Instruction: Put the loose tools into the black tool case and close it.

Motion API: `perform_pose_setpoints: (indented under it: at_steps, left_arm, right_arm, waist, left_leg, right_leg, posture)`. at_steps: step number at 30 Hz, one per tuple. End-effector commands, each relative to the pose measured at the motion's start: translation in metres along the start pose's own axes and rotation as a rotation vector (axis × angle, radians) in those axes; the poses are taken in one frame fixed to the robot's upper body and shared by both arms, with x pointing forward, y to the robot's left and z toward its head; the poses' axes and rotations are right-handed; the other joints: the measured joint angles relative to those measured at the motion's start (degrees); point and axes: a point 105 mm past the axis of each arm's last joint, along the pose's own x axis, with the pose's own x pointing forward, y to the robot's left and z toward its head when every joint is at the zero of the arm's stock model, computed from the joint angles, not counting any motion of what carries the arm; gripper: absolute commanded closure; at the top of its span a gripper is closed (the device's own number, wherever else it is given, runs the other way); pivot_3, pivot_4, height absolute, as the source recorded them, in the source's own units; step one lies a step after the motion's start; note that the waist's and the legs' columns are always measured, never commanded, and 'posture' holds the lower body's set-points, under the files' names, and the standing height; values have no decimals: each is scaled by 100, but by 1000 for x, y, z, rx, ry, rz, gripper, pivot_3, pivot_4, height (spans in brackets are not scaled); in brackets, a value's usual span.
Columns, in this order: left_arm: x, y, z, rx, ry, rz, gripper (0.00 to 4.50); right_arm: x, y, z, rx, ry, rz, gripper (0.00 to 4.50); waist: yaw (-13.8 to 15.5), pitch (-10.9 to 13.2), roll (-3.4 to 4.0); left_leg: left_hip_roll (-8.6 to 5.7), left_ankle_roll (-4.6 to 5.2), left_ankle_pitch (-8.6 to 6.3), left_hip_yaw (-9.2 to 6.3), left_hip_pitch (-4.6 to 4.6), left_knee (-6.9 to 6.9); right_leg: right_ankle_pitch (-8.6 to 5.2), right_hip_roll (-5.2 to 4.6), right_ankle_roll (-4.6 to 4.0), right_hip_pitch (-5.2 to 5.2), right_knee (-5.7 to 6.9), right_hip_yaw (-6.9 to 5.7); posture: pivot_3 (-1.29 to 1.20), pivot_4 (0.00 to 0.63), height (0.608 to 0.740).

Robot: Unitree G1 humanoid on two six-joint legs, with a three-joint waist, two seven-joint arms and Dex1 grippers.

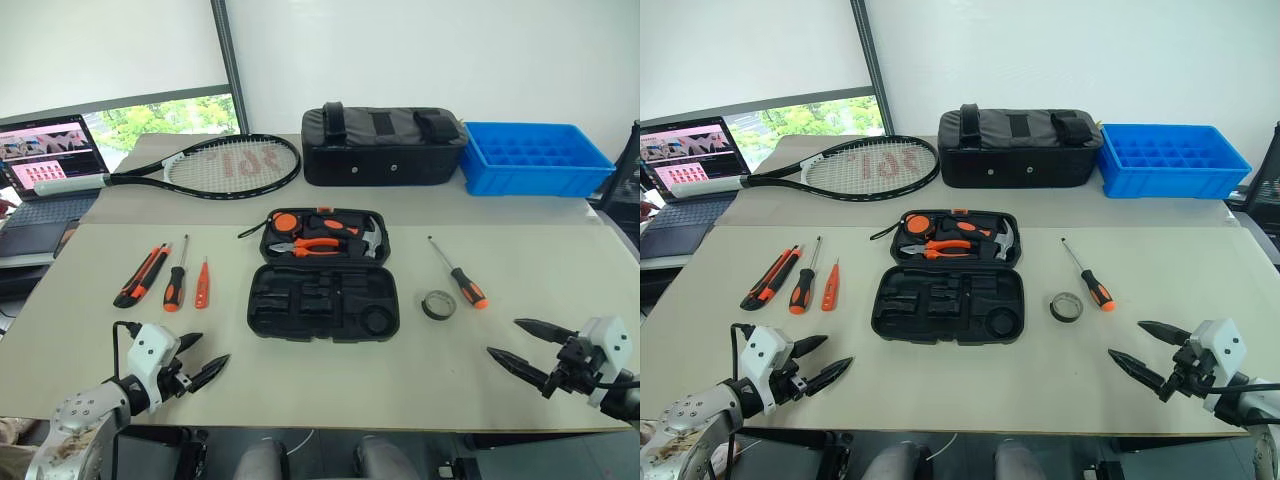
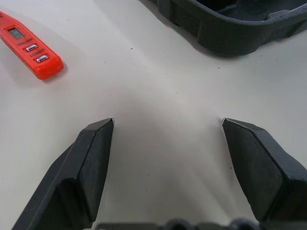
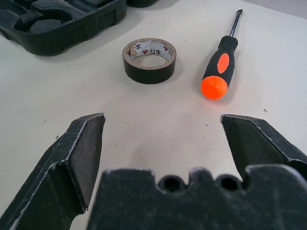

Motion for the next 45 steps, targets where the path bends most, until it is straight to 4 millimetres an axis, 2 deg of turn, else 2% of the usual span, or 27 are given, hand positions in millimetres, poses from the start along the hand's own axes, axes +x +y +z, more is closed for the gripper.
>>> perform_pose_setpoints:
  at_steps: [1,17,22,28,31,35,37,41,45]
  left_arm:
    - [-2,3,4,5,-21,10,612]
    - [-3,8,7,-6,-45,42,612]
    - [-8,10,25,-13,-147,64,612]
    - [-15,15,53,-35,-275,101,612]
    - [-13,28,66,-64,-313,180,612]
    - [-14,56,71,-140,-307,362,612]
    - [-16,64,72,-153,-306,416,612]
    - [-20,80,68,-169,-259,519,612]
    - [-16,84,61,-167,-174,570,612]
  right_arm:
    - [-2,-3,14,-53,-21,-3,41]
    - [-1,-3,19,-72,-45,9,41]
    - [1,2,33,-91,-95,51,41]
    - [12,16,65,-101,-187,149,41]
    - [20,24,81,-123,-225,221,41]
    - [29,32,103,-147,-286,313,41]
    - [30,33,108,-149,-300,336,41]
    - [33,39,117,-151,-327,400,41]
    - [35,45,123,-152,-337,455,41]
  waist:
    - [0,0,0]
    - [4,0,0]
    - [1,1,-1]
    - [1,2,-2]
    - [15,4,-6]
    - [26,9,-13]
    - [23,9,-14]
    - [24,9,-14]
    - [29,9,-13]
  left_leg:
    - [0,0,0,0,0,0]
    - [-1,0,0,0,0,1]
    - [0,0,0,0,-2,2]
    - [4,0,0,-1,-17,4]
    - [1,0,0,-5,-15,9]
    - [-6,0,1,-14,-15,18]
    - [-6,1,1,-20,-16,19]
    - [-10,0,0,-21,-17,13]
    - [-11,0,0,-23,-16,14]
  right_leg:
    - [0,0,0,0,0,0]
    - [0,0,0,0,1,-1]
    - [0,1,0,0,1,-2]
    - [2,2,3,1,3,-2]
    - [2,5,3,5,2,-7]
    - [5,6,6,2,3,-13]
    - [9,9,3,2,2,-16]
    - [11,7,0,1,0,-17]
    - [11,7,-1,3,0,-19]
  posture:
    - [0,150,708]
    - [0,150,708]
    - [0,150,708]
    - [0,150,708]
    - [0,150,708]
    - [0,150,708]
    - [0,150,708]
    - [0,150,708]
    - [0,150,708]
